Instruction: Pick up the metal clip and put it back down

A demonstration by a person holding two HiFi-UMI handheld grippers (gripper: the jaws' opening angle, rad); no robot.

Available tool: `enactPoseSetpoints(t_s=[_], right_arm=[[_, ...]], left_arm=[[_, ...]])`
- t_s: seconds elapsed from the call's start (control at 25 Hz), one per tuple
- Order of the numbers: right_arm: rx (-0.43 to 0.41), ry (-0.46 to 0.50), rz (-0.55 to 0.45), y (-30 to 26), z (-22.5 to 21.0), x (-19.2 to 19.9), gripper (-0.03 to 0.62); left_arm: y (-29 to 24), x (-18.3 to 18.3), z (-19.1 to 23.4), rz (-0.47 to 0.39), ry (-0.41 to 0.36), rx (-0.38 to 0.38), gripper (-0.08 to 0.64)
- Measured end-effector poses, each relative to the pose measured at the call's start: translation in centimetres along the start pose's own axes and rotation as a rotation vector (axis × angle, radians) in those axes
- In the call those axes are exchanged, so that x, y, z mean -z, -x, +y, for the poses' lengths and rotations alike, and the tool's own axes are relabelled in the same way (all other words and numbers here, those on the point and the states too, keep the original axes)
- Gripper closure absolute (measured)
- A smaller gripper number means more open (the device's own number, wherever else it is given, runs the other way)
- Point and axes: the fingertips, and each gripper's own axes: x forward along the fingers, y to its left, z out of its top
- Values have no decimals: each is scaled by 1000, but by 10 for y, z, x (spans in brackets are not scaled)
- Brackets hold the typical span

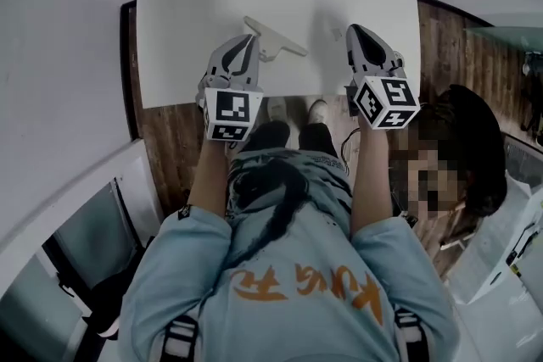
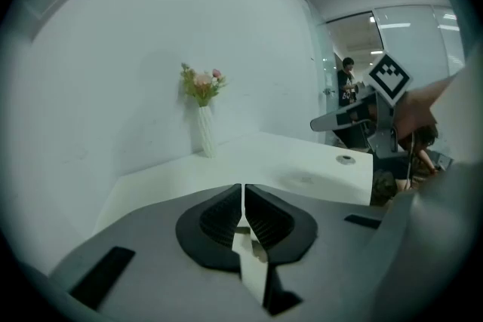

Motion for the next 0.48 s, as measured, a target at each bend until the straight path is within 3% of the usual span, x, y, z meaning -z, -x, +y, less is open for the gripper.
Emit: enactPoseSetpoints(t_s=[0.08, 0.16, 0.36, 0.48], right_arm=[[0, -3, 14, -1, -3, 5, 580], [3, -6, 24, -1, -6, 8, 580], [9, 11, 52, -3, -9, 15, 580], [-4, 17, 71, -7, -5, 22, 580]], left_arm=[[-5, 15, -5, 51, -17, 36, 532], [-10, 23, -12, 86, -64, 75, 464], [-21, 50, -24, 193, -349, 143, 405], [-25, 61, -29, 214, -507, 166, 399]])
